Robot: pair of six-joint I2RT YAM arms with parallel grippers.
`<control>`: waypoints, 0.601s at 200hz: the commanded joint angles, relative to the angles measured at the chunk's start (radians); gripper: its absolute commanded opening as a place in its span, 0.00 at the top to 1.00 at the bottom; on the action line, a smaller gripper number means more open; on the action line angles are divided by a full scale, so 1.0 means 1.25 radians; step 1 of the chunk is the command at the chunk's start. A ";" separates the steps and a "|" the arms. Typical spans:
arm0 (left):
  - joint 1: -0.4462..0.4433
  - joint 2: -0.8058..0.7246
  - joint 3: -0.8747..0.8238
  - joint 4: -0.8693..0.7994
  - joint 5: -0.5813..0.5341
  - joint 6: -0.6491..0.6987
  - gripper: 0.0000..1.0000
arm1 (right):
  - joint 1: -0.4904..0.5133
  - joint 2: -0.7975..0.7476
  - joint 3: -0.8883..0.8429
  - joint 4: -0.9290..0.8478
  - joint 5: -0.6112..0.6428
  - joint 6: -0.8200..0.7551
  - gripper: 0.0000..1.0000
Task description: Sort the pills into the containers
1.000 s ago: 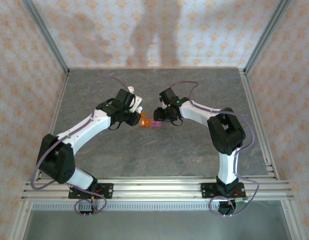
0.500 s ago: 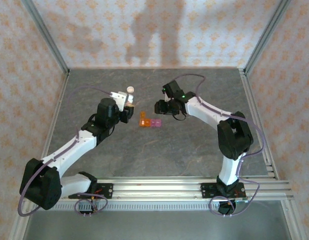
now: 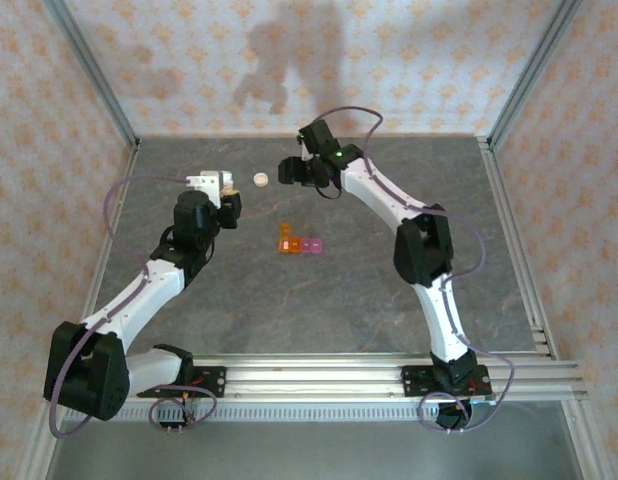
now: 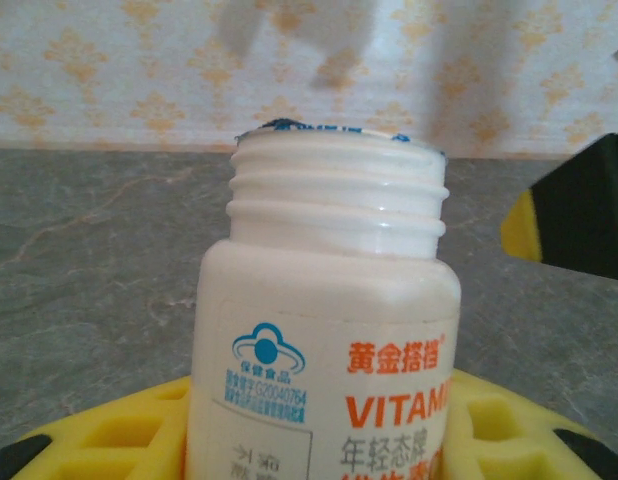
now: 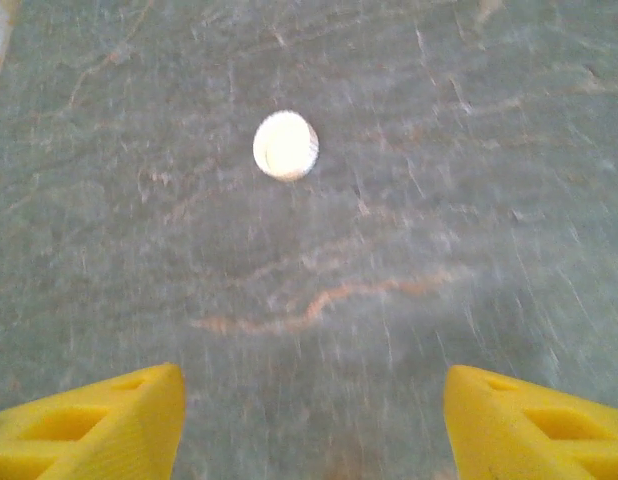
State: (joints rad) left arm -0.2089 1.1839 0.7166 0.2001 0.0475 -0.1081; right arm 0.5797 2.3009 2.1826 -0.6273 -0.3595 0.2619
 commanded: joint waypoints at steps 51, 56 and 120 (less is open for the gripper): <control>0.036 -0.012 0.003 0.044 -0.001 -0.034 1.00 | 0.017 0.277 0.348 0.040 -0.022 0.017 0.30; 0.037 -0.012 0.004 0.042 0.000 -0.035 1.00 | 0.017 0.285 0.348 0.055 -0.023 0.020 0.30; 0.040 -0.012 0.004 0.025 0.007 -0.044 1.00 | 0.042 0.373 0.399 0.122 0.040 -0.047 0.26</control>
State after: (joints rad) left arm -0.1699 1.1839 0.7166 0.2070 0.0513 -0.1448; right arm 0.6136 2.7392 2.6160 -0.5198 -0.3664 0.2550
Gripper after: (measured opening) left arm 0.423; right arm 0.723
